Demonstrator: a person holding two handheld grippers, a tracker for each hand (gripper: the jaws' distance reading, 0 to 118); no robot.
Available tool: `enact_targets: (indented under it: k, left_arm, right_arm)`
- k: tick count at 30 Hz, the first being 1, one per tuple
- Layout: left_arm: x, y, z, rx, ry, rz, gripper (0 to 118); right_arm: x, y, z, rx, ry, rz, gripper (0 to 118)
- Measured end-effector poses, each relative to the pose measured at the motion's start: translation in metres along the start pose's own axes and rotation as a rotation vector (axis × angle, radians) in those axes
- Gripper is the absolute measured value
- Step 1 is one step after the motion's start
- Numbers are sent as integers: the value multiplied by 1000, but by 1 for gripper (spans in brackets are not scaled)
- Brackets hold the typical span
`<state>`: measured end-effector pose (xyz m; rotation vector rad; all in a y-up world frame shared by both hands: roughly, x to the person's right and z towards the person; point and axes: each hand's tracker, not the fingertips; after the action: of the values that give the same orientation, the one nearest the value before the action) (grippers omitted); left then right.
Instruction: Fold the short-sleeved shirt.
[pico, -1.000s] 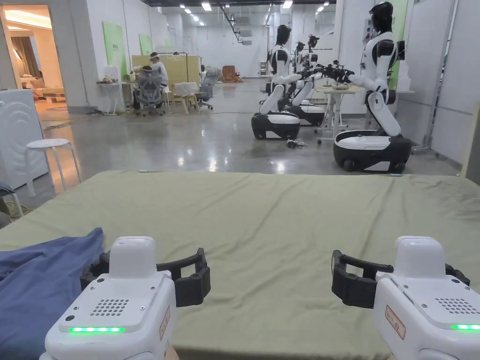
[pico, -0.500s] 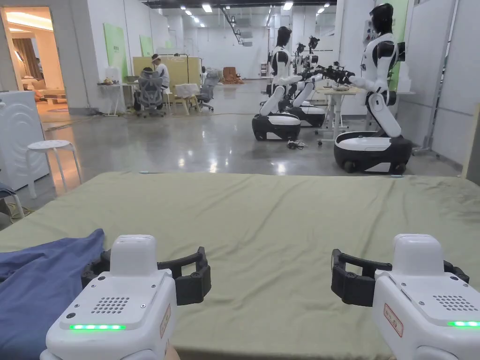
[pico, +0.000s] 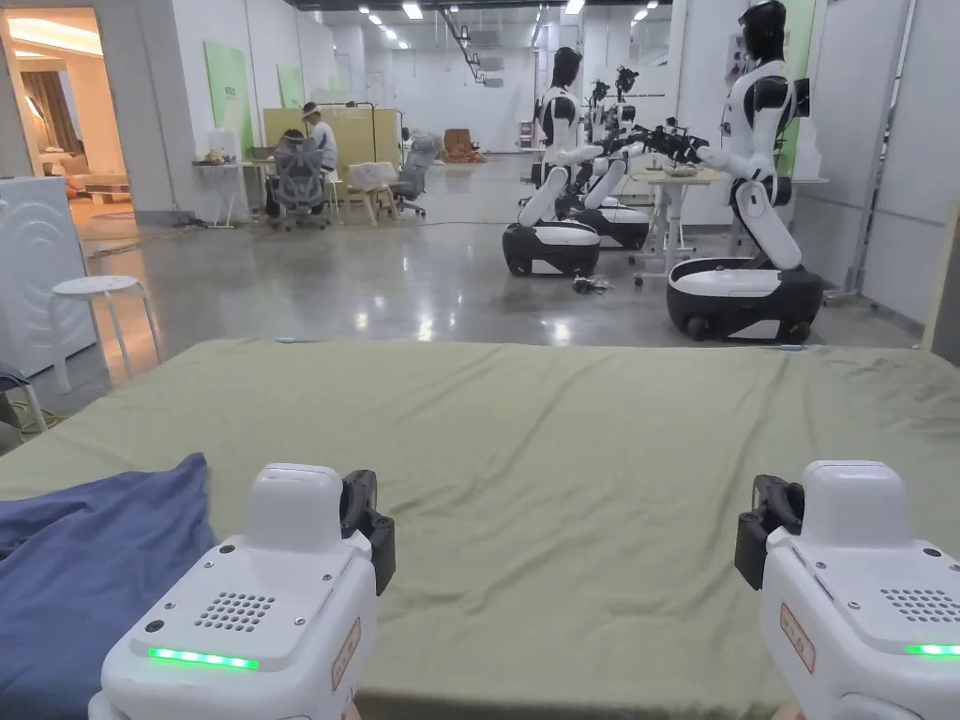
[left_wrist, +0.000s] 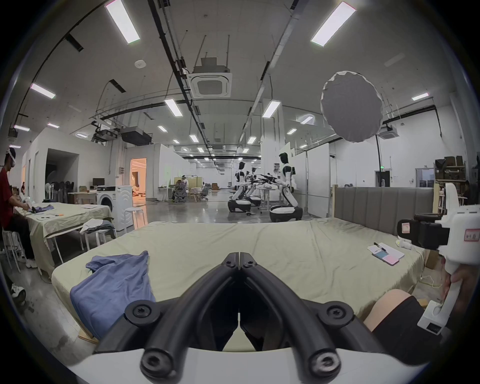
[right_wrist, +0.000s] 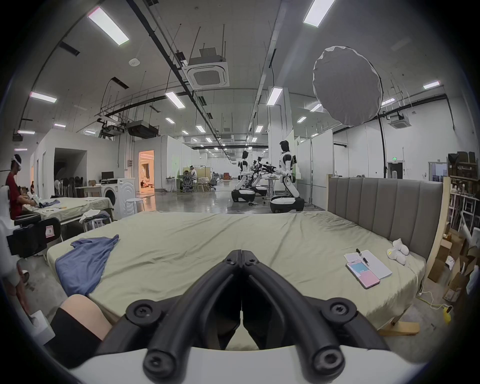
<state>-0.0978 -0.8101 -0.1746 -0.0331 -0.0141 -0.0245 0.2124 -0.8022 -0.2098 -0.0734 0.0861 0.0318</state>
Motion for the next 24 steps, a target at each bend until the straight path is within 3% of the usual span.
enact_targets:
  k: [13, 17, 24]
  left_arm:
    - [-14, 0, 4, -7, 15, 8, 0]
    - [-44, 2, 14, -11, 112, 1, 0]
    - [-136, 4, 51, -57, 405, -9, 0]
  right_arm:
    - [-13, 2, -1, -2, 48, 15, 0]
    - [-39, 7, -19, -21, 129, 26, 0]
    - [-116, 20, -54, -32, 379, 59, 0]
